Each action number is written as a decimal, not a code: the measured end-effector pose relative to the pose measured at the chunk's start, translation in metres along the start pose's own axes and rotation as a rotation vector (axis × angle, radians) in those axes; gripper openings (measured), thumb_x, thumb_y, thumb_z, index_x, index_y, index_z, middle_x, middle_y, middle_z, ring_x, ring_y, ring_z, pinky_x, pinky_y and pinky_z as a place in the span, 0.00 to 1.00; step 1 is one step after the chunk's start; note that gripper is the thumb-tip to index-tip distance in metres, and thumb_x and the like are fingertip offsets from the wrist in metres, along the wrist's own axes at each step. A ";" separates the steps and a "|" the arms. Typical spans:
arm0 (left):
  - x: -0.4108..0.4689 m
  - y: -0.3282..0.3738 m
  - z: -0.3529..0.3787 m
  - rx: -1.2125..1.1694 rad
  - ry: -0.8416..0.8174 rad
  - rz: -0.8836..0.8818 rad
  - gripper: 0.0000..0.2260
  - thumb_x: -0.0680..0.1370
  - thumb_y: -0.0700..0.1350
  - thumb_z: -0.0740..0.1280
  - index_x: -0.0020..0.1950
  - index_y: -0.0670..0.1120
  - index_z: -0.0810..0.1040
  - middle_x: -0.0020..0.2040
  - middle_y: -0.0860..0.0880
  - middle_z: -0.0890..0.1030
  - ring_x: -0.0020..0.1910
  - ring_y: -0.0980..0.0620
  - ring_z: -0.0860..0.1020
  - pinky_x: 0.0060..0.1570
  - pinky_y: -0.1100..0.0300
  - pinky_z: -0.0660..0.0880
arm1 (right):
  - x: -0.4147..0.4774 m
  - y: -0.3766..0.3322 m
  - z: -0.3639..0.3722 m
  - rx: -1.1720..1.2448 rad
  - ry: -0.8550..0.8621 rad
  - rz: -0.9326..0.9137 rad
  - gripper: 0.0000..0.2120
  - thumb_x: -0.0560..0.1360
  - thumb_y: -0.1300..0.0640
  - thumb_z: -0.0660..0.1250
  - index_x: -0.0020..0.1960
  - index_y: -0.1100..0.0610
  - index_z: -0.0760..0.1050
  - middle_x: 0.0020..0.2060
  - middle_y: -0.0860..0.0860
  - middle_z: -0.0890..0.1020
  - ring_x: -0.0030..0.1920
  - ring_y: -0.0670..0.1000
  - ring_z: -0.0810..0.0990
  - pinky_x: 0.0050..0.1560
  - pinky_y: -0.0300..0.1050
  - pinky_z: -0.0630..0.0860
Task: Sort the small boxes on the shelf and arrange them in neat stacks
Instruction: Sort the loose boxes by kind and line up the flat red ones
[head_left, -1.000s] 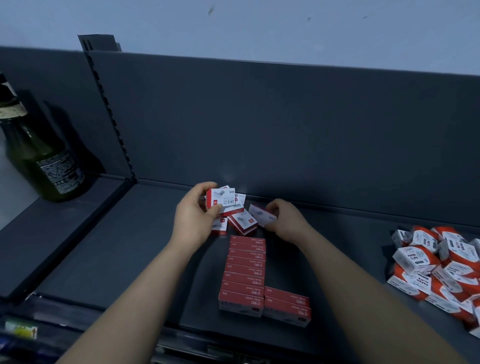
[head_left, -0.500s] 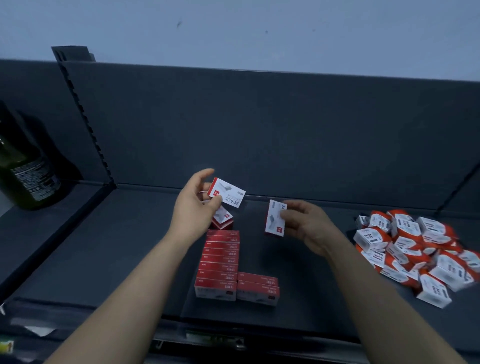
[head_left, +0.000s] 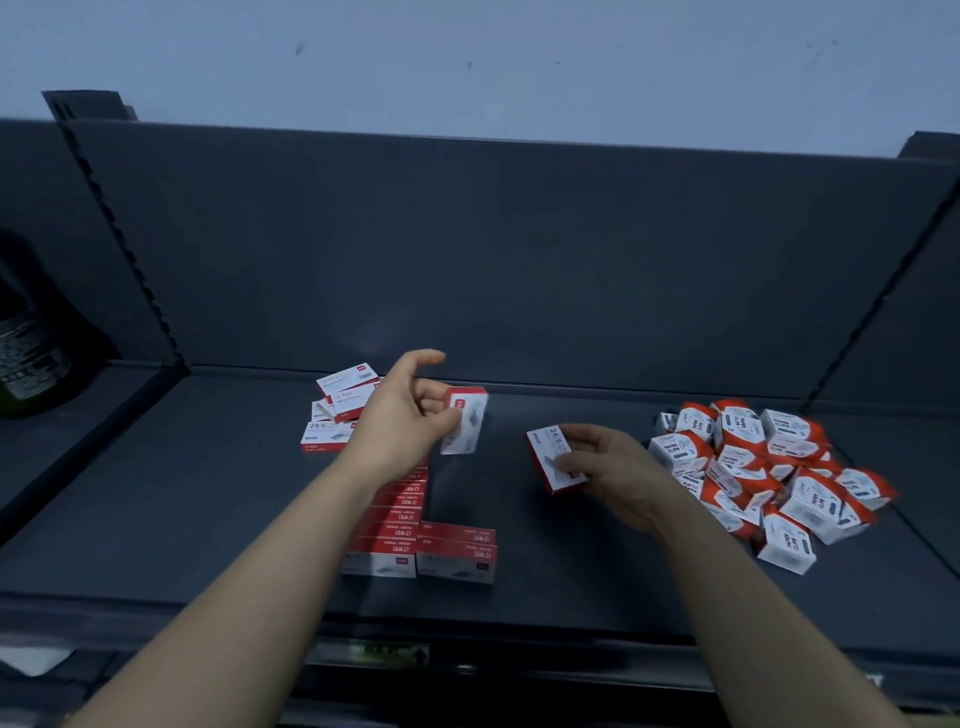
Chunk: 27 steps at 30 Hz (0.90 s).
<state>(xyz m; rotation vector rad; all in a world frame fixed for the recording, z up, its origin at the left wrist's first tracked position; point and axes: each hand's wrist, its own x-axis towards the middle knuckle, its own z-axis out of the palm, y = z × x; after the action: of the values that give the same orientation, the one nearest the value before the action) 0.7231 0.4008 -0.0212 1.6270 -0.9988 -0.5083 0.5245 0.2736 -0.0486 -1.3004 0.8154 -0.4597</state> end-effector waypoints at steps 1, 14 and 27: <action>0.000 0.002 0.003 0.033 -0.020 0.003 0.20 0.72 0.35 0.71 0.59 0.50 0.72 0.41 0.49 0.79 0.37 0.56 0.75 0.42 0.64 0.75 | -0.001 0.001 -0.002 -0.013 0.007 -0.013 0.15 0.71 0.73 0.67 0.54 0.59 0.76 0.46 0.54 0.84 0.41 0.49 0.84 0.39 0.39 0.80; -0.014 0.004 0.021 0.737 -0.439 0.050 0.08 0.71 0.49 0.74 0.49 0.55 0.84 0.40 0.57 0.83 0.41 0.59 0.80 0.48 0.62 0.75 | -0.012 0.012 -0.019 -0.660 0.117 -0.182 0.16 0.71 0.63 0.72 0.56 0.51 0.76 0.50 0.45 0.80 0.51 0.43 0.78 0.50 0.38 0.76; -0.026 -0.008 -0.007 0.636 -0.426 0.010 0.03 0.72 0.51 0.72 0.44 0.56 0.85 0.41 0.60 0.84 0.43 0.64 0.79 0.52 0.61 0.75 | -0.001 0.018 0.028 -0.725 -0.088 -0.288 0.14 0.77 0.59 0.66 0.62 0.55 0.78 0.54 0.46 0.82 0.50 0.38 0.78 0.46 0.22 0.69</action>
<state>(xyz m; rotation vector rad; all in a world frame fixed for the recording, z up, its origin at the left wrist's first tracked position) 0.7170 0.4266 -0.0307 2.1180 -1.6008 -0.5790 0.5422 0.2977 -0.0641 -2.1129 0.7471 -0.3353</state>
